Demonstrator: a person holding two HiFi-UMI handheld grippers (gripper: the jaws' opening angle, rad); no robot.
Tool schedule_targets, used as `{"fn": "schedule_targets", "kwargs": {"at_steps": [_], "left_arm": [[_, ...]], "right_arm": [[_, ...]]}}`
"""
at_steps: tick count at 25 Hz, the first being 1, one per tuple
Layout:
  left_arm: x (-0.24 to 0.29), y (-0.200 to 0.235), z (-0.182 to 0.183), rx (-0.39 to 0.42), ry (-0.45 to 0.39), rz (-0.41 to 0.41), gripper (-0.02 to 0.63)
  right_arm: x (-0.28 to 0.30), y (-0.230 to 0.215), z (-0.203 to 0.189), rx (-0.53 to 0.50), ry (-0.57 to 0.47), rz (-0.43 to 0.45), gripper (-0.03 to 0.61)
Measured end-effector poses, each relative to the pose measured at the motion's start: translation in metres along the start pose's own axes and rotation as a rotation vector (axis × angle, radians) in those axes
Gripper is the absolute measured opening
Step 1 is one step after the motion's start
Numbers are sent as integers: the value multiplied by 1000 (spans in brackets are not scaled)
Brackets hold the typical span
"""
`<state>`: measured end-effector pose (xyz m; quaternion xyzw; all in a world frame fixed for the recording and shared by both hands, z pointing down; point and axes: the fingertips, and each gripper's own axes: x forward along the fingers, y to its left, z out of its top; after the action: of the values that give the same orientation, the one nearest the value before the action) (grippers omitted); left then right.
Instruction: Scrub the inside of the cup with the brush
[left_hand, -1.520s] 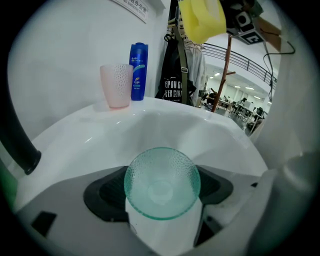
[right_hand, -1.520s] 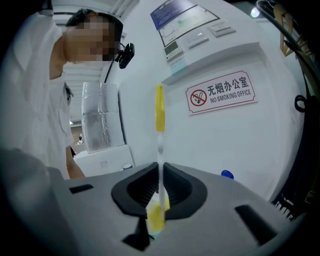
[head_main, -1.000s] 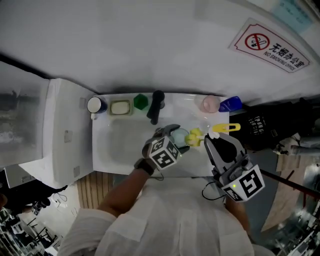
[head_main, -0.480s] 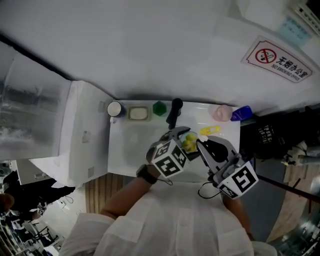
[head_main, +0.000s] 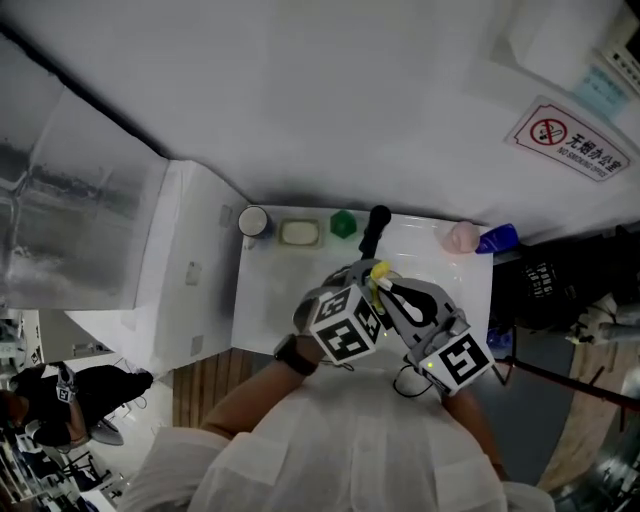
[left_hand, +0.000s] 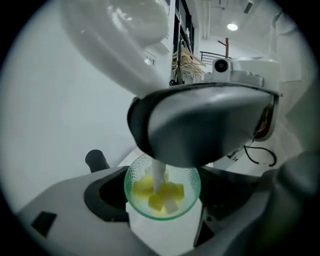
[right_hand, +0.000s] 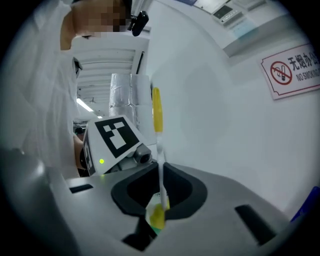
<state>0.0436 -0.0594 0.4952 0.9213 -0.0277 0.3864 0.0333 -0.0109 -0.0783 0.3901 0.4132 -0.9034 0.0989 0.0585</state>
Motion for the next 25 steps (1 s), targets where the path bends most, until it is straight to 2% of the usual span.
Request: {"fn": "schedule_targets", "kwargs": {"at_steps": [2,6,8,10,17,21,25], "left_arm": [[-5,2,-4,-4,-2,4,390],[-16,6,-16,2,9,16,390],[-22,8,-20,-6,3,21,390],[-28,9,-21,-10,-5,26,390],[-47,2,-14,20,-21,18,390],[-49,0,-14,16,-28,21,390],[-48,4,-23,14,-7,35,390]], "right_arm": [[1,0,11,10,-42,-9,31],[-5,2,54,70,-189,-8,29],[-5,7,65,72,-214,5,30],[0,14,64,61,-203,18,31],[19,30,23,27,-70,21,32],[15,32,29,25,-73,13,32],[1,37,56,52,-114,37,31]]}}
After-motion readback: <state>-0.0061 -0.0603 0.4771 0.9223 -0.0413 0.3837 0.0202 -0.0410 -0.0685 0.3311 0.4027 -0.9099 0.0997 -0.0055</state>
